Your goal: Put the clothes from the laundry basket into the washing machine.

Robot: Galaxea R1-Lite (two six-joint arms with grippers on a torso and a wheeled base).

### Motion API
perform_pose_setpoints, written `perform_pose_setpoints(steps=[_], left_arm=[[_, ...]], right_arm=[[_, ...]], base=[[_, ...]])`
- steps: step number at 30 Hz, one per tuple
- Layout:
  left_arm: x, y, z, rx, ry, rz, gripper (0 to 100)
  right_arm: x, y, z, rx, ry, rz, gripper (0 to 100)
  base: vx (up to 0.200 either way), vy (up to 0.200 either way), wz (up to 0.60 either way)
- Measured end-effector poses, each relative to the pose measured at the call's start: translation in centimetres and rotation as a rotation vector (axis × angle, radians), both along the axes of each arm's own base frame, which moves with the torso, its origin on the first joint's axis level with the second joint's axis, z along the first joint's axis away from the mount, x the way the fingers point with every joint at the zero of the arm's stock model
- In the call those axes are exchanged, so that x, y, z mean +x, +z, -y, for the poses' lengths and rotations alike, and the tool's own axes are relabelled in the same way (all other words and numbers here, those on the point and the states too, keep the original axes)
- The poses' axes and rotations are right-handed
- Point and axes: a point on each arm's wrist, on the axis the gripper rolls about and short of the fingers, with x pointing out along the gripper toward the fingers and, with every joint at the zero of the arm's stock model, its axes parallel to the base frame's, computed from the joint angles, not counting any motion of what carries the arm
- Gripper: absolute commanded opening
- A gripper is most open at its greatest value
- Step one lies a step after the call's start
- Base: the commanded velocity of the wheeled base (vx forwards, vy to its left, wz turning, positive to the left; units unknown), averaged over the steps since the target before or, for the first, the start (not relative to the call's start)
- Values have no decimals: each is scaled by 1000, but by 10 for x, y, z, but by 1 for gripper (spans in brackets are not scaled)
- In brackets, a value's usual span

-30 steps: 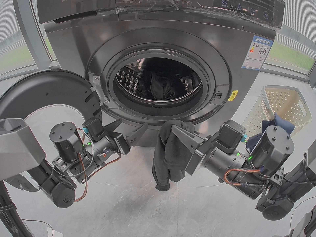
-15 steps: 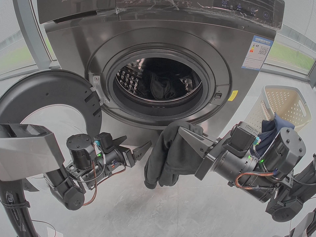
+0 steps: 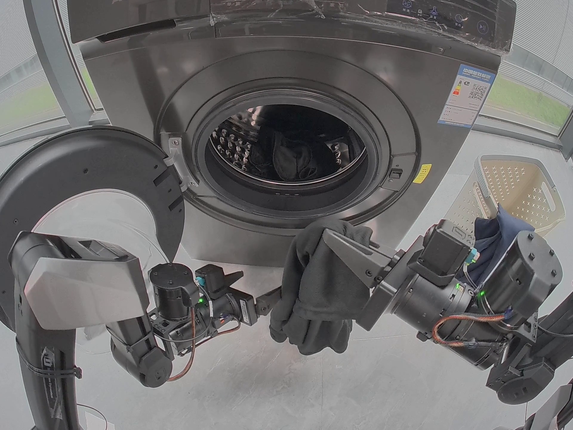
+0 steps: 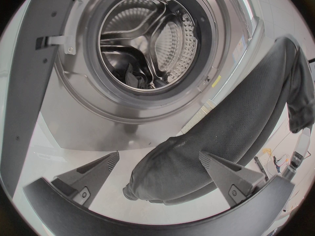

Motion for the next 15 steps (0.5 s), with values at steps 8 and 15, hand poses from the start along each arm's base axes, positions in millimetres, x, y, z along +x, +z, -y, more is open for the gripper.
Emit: perform_pose_setpoints(steps=[8, 15], left_arm=[[-8, -7, 17, 8, -61, -18, 100], [-13, -8, 17, 14, -72, -28, 100]], right_arm=[[5, 3, -2, 12, -8, 11, 0], [12, 4, -9, 22, -11, 19, 0]], base=[[0, 0, 0], [0, 0, 0]])
